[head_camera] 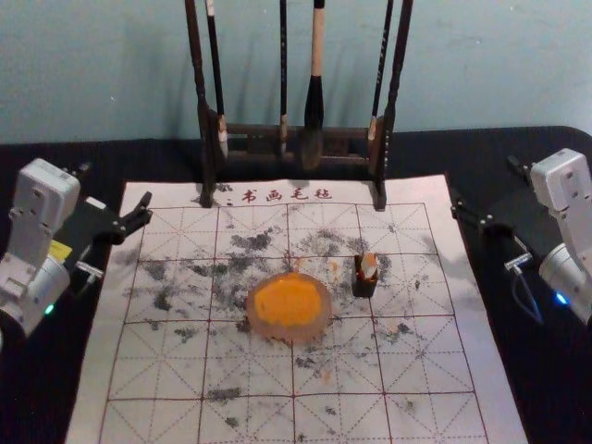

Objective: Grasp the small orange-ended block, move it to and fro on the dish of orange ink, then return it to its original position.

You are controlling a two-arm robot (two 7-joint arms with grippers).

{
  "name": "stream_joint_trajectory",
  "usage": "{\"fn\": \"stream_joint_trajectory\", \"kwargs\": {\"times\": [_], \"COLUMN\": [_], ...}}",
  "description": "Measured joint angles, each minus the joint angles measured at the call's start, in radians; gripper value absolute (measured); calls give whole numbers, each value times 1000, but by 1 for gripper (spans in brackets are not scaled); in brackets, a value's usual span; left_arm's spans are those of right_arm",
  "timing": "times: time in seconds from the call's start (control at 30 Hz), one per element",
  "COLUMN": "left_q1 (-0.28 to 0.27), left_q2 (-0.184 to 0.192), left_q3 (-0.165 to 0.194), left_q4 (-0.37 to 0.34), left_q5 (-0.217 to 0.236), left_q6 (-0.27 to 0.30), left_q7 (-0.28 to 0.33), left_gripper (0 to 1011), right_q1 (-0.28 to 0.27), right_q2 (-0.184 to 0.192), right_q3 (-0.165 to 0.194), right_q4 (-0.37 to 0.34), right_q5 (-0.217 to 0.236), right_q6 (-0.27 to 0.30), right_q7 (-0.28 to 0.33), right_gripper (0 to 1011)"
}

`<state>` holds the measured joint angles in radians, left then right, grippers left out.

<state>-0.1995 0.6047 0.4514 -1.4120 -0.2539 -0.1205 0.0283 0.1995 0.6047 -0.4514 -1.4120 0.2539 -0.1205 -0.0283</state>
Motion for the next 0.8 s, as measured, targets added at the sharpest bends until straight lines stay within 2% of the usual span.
{"fn": "stream_joint_trajectory", "kwargs": {"times": [0.8], "left_q1": [0], "left_q2": [0], "left_q3": [0], "left_q4": [0], "left_q5": [0], "left_q6": [0], "left_q7": [0], "left_gripper": [1001], "right_q1": [0], "right_q2": [0], "right_q3": [0], "right_q4": [0], "right_q5": [0], "right_q6": [0], "right_q7": [0], "right_gripper": [1000]}}
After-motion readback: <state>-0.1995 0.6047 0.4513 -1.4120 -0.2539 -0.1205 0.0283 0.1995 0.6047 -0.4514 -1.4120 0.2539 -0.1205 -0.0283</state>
